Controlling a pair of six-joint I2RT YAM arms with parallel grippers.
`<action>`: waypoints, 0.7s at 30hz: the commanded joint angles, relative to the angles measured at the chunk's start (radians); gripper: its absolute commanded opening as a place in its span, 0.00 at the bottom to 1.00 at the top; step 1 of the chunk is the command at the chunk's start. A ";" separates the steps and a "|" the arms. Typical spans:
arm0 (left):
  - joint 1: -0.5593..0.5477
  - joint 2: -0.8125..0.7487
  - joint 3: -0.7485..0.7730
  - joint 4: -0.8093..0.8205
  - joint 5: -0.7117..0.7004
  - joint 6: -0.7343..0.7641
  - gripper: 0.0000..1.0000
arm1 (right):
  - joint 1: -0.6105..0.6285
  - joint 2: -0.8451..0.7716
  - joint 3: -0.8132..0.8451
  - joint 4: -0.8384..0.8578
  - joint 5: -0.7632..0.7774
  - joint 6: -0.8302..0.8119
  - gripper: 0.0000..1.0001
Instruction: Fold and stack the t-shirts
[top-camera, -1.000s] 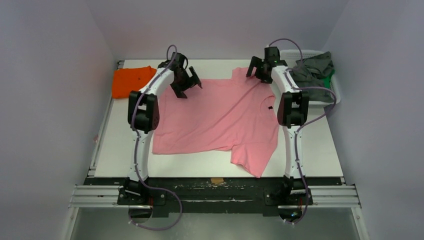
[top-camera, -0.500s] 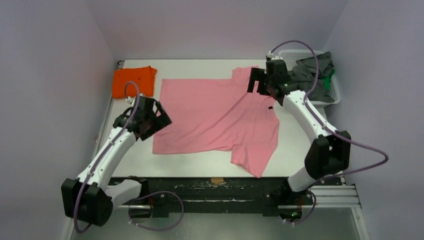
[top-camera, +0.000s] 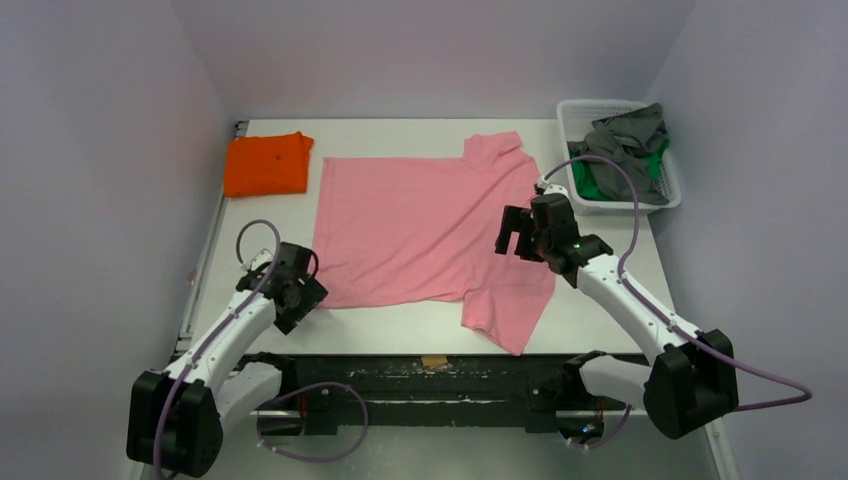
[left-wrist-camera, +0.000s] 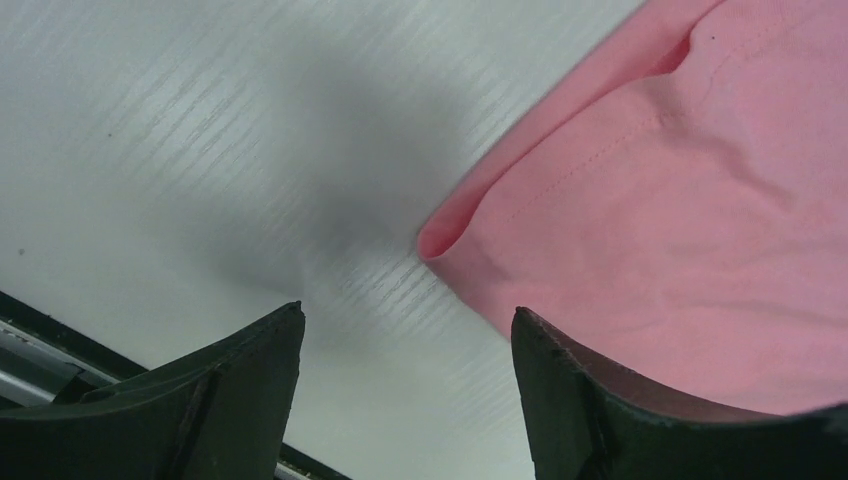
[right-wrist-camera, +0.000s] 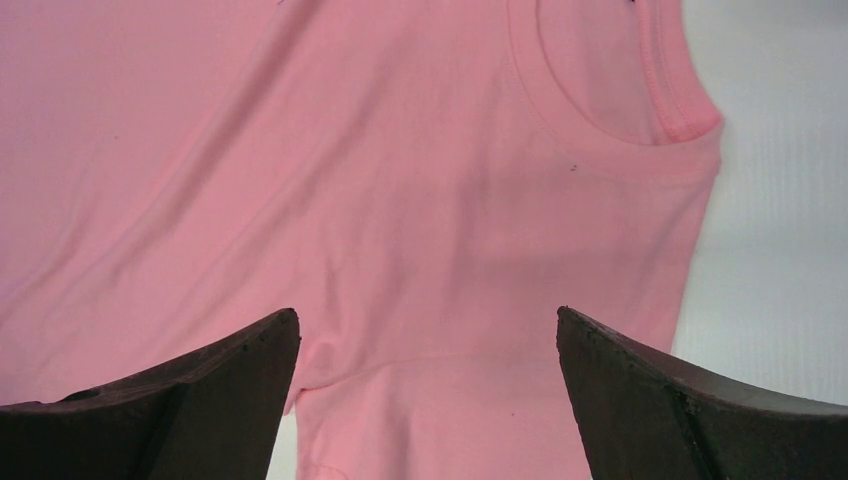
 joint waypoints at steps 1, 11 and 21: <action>0.007 0.100 -0.001 0.128 -0.005 -0.112 0.70 | 0.026 -0.024 -0.017 0.056 0.022 0.034 0.98; 0.007 0.216 0.019 0.163 -0.052 -0.186 0.51 | 0.042 -0.042 -0.026 0.036 0.037 0.040 0.97; 0.006 0.260 0.058 0.188 -0.003 -0.161 0.38 | 0.050 -0.075 -0.040 -0.025 0.065 0.049 0.97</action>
